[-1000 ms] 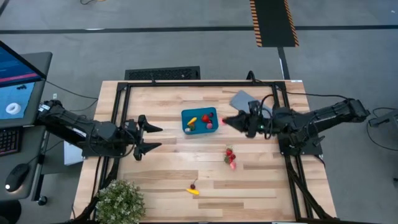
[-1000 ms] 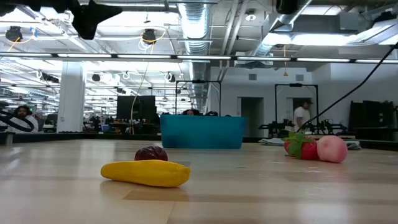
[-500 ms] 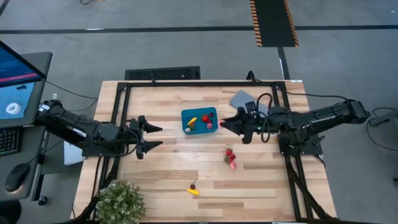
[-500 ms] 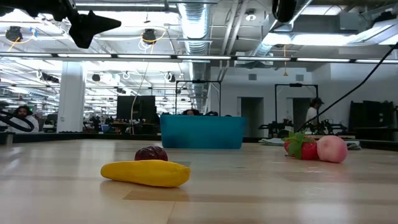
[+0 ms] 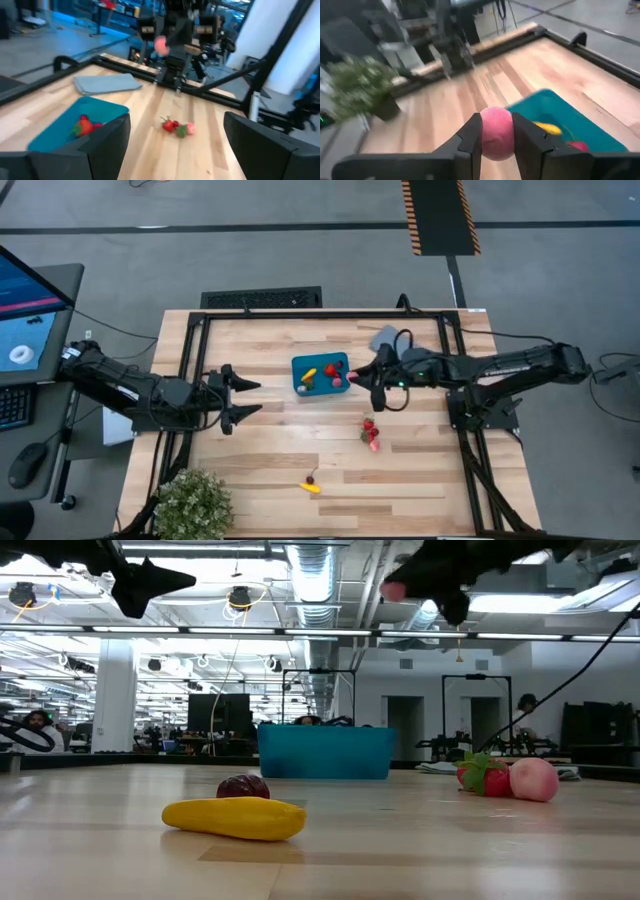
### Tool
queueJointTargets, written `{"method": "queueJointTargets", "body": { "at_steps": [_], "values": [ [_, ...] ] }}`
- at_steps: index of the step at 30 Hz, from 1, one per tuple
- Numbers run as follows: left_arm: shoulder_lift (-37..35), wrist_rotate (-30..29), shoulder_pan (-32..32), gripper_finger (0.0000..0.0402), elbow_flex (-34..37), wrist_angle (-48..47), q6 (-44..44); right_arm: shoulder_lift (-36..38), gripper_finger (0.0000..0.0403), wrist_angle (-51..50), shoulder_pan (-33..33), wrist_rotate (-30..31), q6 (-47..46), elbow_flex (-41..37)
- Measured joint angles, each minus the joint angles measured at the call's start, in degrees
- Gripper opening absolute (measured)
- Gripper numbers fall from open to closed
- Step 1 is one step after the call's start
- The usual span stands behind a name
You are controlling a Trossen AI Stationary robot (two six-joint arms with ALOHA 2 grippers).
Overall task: Pick and placing Produce into tupperware
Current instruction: Put the peach into the blue bin
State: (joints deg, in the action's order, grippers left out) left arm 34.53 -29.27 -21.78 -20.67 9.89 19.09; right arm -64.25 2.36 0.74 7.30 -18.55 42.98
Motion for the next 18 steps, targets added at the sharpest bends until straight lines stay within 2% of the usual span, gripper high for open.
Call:
{"method": "queueJointTargets", "body": {
  "at_steps": [3,6,9,13,18],
  "values": [
    [0.5,-2.0,0.0,0.0311,0.0,0.0,-0.3,-2.9,0.0109,-1.0,-2.0,-1.4,3.4,1.3],
    [0.4,-3.5,0.0,0.0311,0.0,-0.1,-1.4,-7.0,0.0109,-6.3,-3.0,-1.0,7.4,4.3],
    [0.4,-5.7,0.0,0.0311,0.0,-0.3,-1.9,-12.0,0.0109,-10.3,-3.5,0.0,12.2,8.5],
    [0.4,-5.7,0.0,0.0311,0.0,-0.2,-1.9,-18.8,0.0109,-13.3,-4.7,-1.3,17.0,15.0],
    [0.4,-5.7,0.0,0.0311,0.0,-0.3,-1.8,-27.0,0.0109,-22.2,-6.0,-0.3,22.8,24.5]
  ]
}}
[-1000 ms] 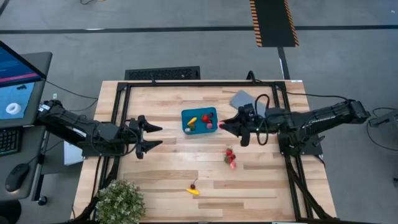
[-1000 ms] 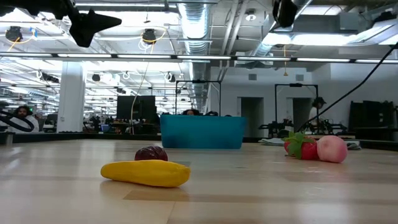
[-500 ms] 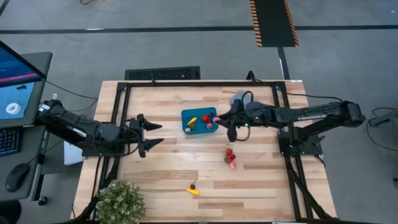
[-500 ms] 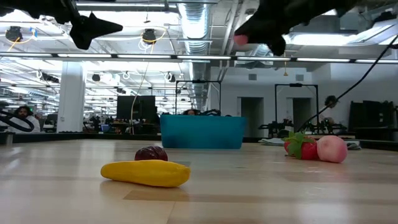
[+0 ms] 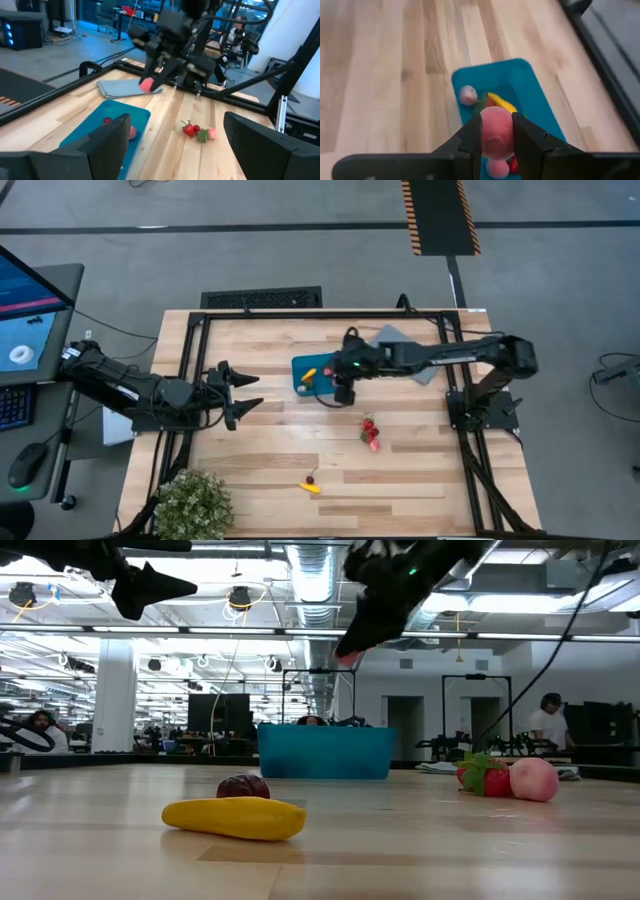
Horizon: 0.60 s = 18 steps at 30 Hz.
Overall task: Pick and placing Produce into tupperware
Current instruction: Put the peach into the blue bin
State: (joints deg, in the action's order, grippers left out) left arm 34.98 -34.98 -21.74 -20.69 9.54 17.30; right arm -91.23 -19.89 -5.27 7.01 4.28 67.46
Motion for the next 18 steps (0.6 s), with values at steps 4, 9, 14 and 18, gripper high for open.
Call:
{"method": "queueJointTargets", "body": {
  "at_steps": [4,9,14,18],
  "values": [
    [0.0,0.0,0.0,0.0311,0.0,0.0,-0.1,-5.0,0.0109,-1.7,-3.0,-4.2,1.2,3.9],
    [0.0,1.7,0.0,0.0311,0.0,0.0,-0.1,-8.5,0.0109,-2.0,-6.2,-8.3,1.3,5.0],
    [0.0,1.7,0.0,0.0311,0.0,-0.2,-0.1,-8.6,0.013,-1.2,-9.1,-11.5,0.2,5.1],
    [0.0,1.5,0.0,0.031,0.0,-0.5,-0.1,-8.5,0.0163,-1.5,-10.5,-12.4,-1.7,5.1]
  ]
}}
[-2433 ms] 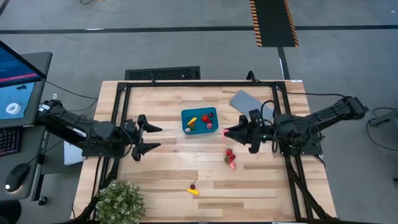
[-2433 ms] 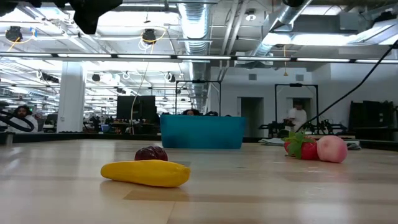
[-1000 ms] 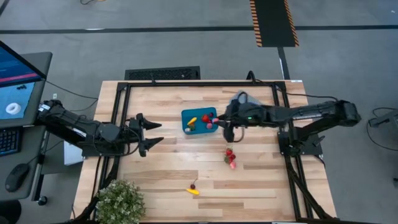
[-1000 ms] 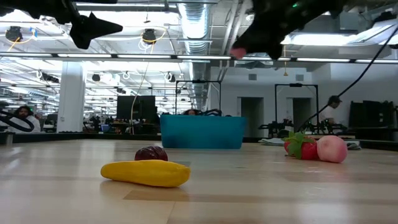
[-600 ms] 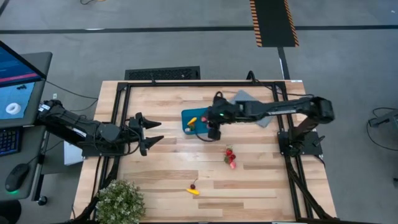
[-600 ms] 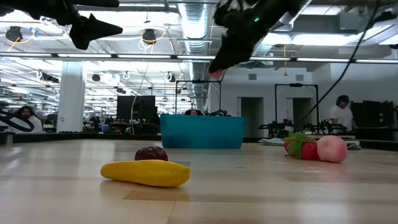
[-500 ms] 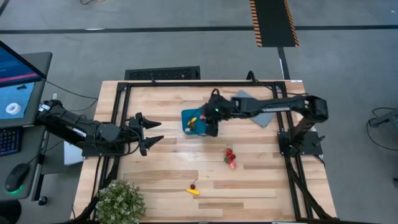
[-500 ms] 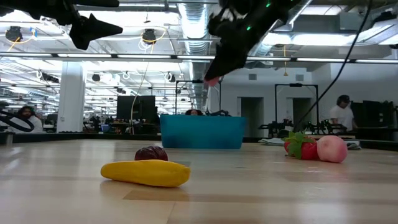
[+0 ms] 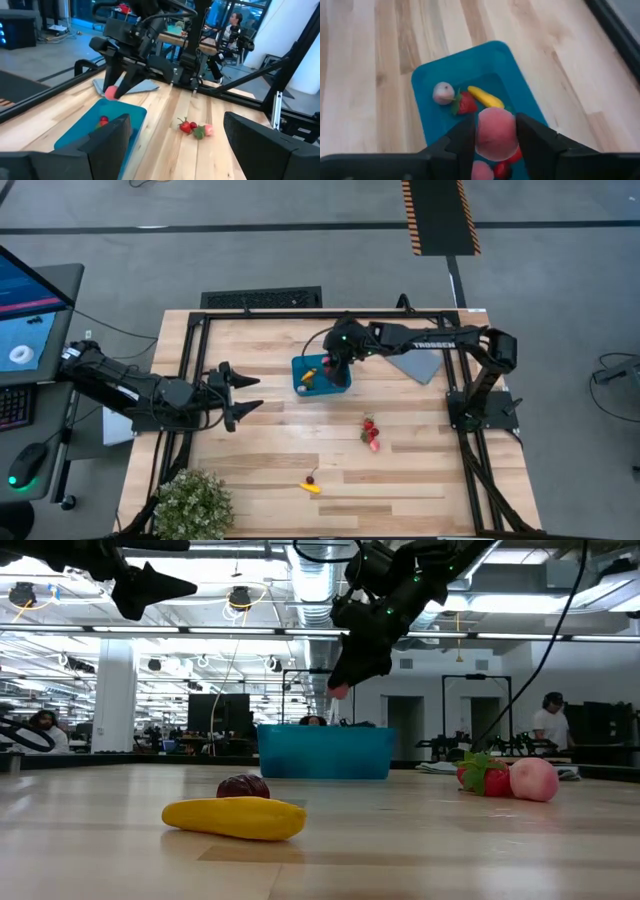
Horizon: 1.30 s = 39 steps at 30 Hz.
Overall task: Pick and placing Produce into tupperware
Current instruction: Put the peach into the blue bin, then put the red cherry into the blue bin
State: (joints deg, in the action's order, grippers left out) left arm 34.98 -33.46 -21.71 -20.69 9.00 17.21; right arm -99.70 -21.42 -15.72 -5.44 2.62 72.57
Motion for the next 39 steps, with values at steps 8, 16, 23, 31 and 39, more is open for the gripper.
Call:
{"method": "queueJointTargets", "body": {
  "at_steps": [8,16,23,31,39],
  "values": [
    [0.0,-0.1,0.0,0.031,0.0,-1.2,1.0,0.0,0.0215,-0.9,-0.6,-0.8,-0.7,0.0],
    [0.0,-0.2,0.0,0.031,0.0,-1.6,1.9,0.0,0.0234,-3.9,0.9,-4.9,-4.2,0.0],
    [0.0,-0.2,0.0,0.031,0.0,-2.5,2.1,4.1,0.0226,-1.7,9.8,-3.7,-5.7,-0.1],
    [0.0,7.9,0.0,0.0311,0.0,-2.6,3.6,11.4,0.0224,-1.0,19.9,7.0,-10.4,-0.1],
    [5.5,14.5,-0.1,0.029,0.0,-5.8,12.0,15.7,0.0223,-3.5,27.7,17.1,-13.2,-0.1]
  ]
}}
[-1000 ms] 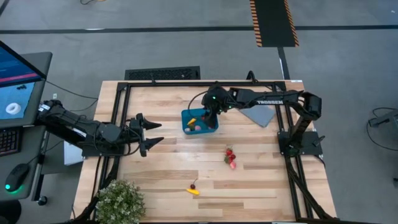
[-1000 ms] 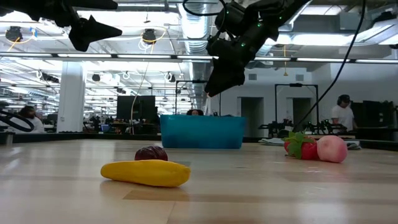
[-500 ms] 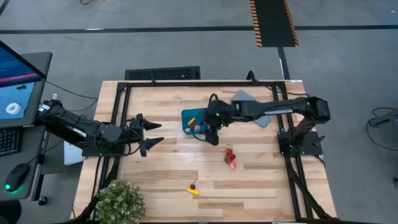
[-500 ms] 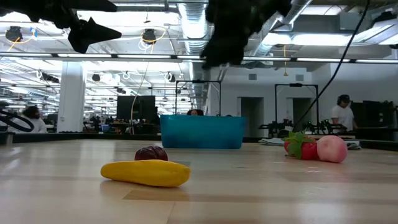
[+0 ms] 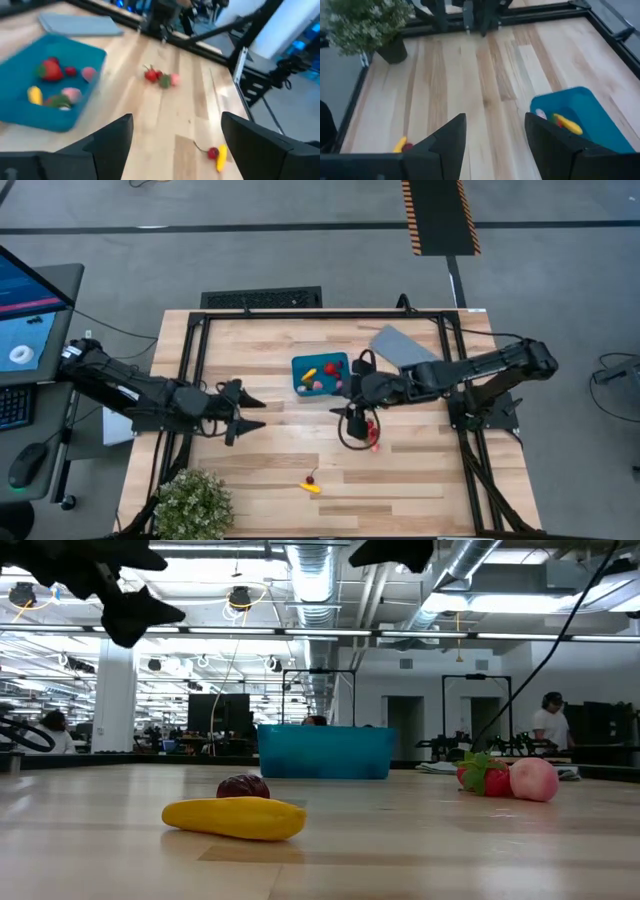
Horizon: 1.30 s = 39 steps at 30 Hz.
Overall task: Pick and placing Produce into tupperware
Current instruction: Put the red cherry into the blue bin
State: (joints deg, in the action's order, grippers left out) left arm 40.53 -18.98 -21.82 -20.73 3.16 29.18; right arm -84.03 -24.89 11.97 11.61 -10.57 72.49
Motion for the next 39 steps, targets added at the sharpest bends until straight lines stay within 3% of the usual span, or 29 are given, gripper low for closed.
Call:
{"method": "queueJointTargets", "body": {
  "at_steps": [5,14,23,30,39],
  "values": [
    [7.7,5.2,-0.8,0.0266,-0.6,7.6,0.1,0.2,0.0224,-2.2,2.4,2.1,-2.9,0.0],
    [24.1,11.2,-2.6,0.0255,-4.6,7.8,5.6,0.7,0.0223,-3.4,7.8,3.9,-6.4,0.0],
    [39.4,11.3,-5.5,0.0255,-12.7,10.7,4.9,4.0,0.0219,-2.1,14.9,14.0,-9.1,0.0],
    [50.4,13.5,-5.9,0.0254,-19.2,9.3,4.8,5.6,0.0219,-1.9,18.7,17.8,-10.0,0.0],
    [58.2,12.2,-7.0,0.0254,-27.5,8.8,3.1,5.9,0.0219,-2.0,23.0,21.9,-11.5,0.0]
  ]
}}
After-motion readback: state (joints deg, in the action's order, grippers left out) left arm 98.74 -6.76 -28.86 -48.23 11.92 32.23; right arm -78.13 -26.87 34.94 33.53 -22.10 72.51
